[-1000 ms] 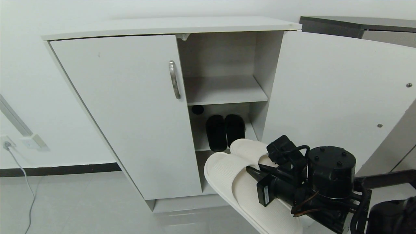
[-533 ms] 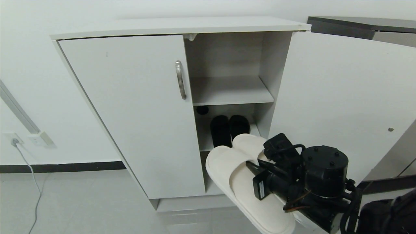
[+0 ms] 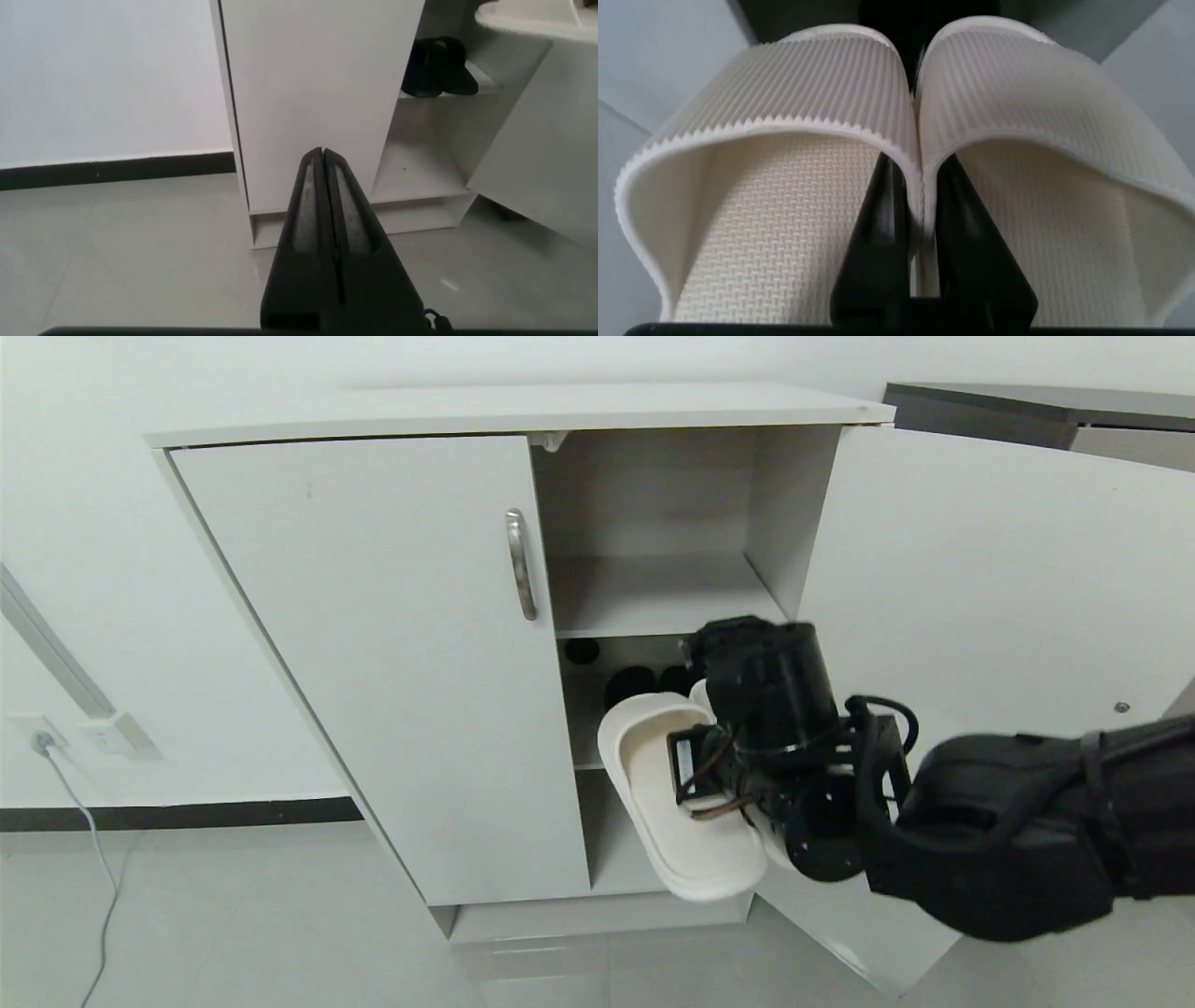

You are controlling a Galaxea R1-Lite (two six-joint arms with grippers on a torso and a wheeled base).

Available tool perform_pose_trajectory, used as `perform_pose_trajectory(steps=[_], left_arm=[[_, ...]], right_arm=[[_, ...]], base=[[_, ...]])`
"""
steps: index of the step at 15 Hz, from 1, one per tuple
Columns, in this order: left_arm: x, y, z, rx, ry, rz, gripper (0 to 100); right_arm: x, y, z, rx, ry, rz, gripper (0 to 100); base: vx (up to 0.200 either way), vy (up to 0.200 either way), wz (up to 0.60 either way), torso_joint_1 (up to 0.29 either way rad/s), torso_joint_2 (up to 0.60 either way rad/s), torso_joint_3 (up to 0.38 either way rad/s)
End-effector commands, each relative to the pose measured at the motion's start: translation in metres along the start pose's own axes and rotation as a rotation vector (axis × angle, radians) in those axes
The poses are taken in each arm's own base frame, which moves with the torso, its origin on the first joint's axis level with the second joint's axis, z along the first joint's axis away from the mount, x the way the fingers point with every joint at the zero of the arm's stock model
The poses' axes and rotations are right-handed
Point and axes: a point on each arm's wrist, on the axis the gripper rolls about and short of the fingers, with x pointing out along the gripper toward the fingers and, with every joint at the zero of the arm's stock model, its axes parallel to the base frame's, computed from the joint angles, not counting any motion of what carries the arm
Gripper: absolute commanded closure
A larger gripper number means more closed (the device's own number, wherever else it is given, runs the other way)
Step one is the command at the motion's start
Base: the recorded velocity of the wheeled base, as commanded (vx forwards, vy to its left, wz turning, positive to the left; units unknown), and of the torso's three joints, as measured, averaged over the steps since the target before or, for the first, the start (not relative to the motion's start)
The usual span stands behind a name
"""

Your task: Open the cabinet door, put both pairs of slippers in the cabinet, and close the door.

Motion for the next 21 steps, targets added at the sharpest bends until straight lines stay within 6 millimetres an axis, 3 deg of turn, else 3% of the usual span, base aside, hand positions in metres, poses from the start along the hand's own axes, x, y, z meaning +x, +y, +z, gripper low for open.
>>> perform_pose_trajectory(steps=[1, 5, 10, 21], left_arm=[[0.0, 0.0, 0.0, -0.001, 0.0, 0.0, 100], [0.0, 0.0, 0.0, 0.001, 0.0, 0.0, 100], [0.0, 0.0, 0.0, 0.001, 0.0, 0.0, 100], [0.0, 0.0, 0.0, 0.001, 0.0, 0.0, 100]], right_arm=[[-0.016, 0.013, 0.055, 0.152, -0.053, -0.062, 100], [-0.019, 0.011, 0.073, 0.114, -0.155, -0.056, 100], [-0.014, 0.011, 0.061, 0.088, -0.128, -0.066, 100], [0.003, 0.011, 0.051, 0.059, -0.113, -0.093, 100]], base=[[0.0, 0.0, 0.0, 0.0, 0.0, 0.0], [0.0, 0.0, 0.0, 0.0, 0.0, 0.0], [0.0, 0.0, 0.0, 0.0, 0.0, 0.0], [0.182, 0.0, 0.0, 0.001, 0.0, 0.003]])
